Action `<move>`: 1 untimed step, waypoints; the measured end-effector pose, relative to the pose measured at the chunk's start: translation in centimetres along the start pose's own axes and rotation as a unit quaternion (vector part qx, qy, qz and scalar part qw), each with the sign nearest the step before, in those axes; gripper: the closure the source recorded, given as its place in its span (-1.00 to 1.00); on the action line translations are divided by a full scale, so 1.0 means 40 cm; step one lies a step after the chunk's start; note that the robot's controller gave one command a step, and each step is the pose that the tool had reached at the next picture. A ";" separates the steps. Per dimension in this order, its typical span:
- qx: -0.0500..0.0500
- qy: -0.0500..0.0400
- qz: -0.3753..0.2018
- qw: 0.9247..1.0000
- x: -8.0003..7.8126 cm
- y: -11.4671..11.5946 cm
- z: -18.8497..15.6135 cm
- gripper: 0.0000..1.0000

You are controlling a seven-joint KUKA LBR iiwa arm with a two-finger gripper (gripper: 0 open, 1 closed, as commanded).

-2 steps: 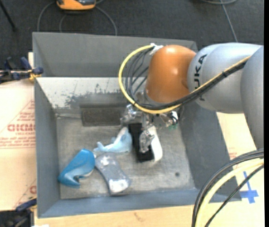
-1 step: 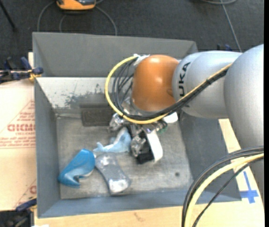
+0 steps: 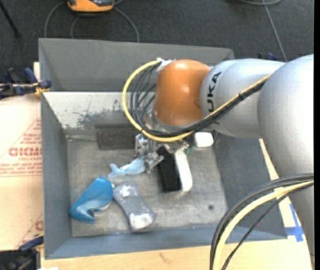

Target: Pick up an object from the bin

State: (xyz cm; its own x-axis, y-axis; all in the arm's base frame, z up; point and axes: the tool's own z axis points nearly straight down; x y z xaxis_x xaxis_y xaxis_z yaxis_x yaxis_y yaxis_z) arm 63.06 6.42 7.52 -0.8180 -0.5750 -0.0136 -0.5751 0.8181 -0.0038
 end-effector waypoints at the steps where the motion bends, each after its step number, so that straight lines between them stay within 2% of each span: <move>1: 0.000 0.000 0.000 1.000 0.000 0.000 0.000 1.00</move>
Offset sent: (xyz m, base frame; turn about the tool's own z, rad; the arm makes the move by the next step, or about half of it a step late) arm 0.0000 0.0002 0.0089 0.0000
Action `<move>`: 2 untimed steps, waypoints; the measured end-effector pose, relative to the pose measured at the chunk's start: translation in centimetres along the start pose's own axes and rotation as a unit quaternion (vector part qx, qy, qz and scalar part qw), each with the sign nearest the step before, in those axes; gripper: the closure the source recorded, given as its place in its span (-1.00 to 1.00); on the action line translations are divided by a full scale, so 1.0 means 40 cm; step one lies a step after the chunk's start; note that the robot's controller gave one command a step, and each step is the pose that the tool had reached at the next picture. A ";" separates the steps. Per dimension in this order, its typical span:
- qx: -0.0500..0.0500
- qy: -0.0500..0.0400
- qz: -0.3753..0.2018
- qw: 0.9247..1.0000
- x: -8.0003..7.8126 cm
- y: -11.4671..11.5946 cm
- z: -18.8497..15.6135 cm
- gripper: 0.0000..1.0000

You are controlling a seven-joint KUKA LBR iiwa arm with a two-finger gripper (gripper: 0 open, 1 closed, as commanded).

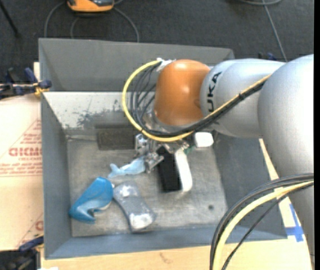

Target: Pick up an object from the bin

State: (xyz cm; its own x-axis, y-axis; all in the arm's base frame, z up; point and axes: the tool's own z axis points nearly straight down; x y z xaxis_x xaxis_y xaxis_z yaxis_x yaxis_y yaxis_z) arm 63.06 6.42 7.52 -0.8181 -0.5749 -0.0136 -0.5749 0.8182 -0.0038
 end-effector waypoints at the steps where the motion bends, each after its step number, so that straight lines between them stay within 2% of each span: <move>1: 0.000 0.001 0.000 1.000 0.001 0.000 -0.003 1.00; 2: -0.003 0.006 0.000 1.000 0.006 0.002 -0.018 1.00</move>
Offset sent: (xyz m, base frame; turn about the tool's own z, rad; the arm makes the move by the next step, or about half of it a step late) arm 0.0000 0.0000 0.0640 0.0000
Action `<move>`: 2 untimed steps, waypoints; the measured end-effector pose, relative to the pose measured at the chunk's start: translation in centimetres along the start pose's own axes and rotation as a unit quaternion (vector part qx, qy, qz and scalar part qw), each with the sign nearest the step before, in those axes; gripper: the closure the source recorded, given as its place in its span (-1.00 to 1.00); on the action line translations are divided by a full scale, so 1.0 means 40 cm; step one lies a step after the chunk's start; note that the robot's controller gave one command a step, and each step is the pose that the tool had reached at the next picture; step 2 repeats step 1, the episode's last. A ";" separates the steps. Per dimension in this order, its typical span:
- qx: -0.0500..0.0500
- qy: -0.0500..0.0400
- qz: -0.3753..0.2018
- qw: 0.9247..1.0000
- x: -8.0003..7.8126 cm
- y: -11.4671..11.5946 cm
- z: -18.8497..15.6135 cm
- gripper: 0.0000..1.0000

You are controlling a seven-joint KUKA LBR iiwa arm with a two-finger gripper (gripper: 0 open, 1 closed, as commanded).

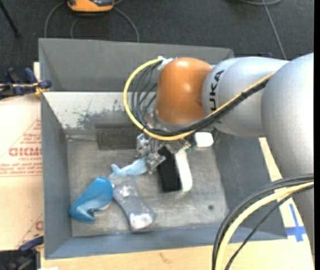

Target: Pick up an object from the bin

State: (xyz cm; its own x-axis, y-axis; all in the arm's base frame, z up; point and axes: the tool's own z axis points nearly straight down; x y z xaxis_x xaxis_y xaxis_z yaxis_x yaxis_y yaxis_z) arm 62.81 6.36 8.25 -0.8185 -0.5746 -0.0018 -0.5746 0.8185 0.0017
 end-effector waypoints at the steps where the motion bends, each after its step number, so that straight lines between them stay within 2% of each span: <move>1: 0.000 0.002 0.000 1.000 0.002 0.001 -0.049 1.00; 2: 0.000 0.002 0.000 1.000 0.002 0.001 -0.049 1.00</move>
Offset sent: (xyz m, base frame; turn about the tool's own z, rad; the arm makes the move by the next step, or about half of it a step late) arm 0.0000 -0.0002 0.0280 0.0000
